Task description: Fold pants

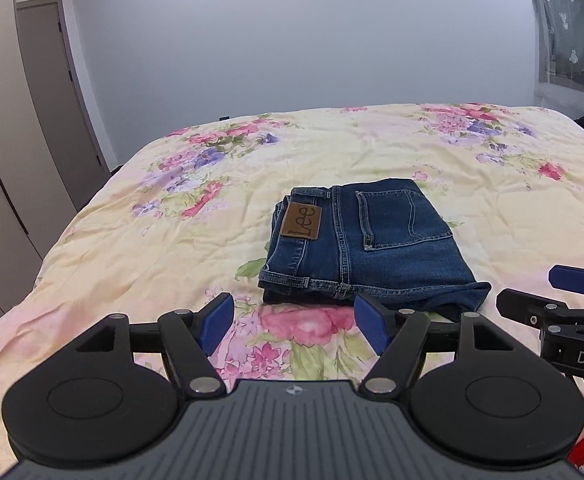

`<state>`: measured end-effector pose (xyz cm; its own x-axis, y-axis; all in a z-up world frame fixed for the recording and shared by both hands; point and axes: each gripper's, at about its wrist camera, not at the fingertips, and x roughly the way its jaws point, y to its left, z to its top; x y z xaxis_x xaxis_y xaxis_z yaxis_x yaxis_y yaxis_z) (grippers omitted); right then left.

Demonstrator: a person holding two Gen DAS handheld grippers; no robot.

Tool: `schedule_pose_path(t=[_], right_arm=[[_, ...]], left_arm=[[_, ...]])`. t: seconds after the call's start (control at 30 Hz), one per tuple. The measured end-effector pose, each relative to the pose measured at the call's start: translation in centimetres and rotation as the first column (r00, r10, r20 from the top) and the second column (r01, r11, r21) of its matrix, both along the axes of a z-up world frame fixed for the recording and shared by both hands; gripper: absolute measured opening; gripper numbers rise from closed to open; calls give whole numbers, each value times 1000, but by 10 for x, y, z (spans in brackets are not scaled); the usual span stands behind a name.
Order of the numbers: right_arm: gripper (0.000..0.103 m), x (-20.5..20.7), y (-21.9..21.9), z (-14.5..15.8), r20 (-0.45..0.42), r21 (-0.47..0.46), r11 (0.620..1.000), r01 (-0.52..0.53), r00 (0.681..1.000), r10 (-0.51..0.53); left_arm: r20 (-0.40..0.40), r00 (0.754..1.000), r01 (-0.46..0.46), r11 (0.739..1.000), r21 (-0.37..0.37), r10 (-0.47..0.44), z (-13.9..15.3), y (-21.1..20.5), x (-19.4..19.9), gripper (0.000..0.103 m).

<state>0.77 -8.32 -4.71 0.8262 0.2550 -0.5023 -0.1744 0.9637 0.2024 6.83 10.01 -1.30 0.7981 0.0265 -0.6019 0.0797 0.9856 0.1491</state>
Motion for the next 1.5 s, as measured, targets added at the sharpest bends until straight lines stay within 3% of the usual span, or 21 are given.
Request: schedule_pose_path(t=[0.23, 0.53, 1.5], right_arm=[[73, 9, 8, -11, -19, -36, 999, -4, 1000, 3], [76, 13, 18, -17, -48, -84, 996, -36, 998, 32], [77, -1, 16, -1, -3, -91, 995, -31, 1000, 31]], left_arm=[[-60, 998, -35, 999, 1, 35, -17, -5, 6, 81], [-108, 994, -18, 1000, 6, 18, -27, -12, 13, 82], [-95, 995, -27, 1000, -5, 26, -17, -10, 5, 82]])
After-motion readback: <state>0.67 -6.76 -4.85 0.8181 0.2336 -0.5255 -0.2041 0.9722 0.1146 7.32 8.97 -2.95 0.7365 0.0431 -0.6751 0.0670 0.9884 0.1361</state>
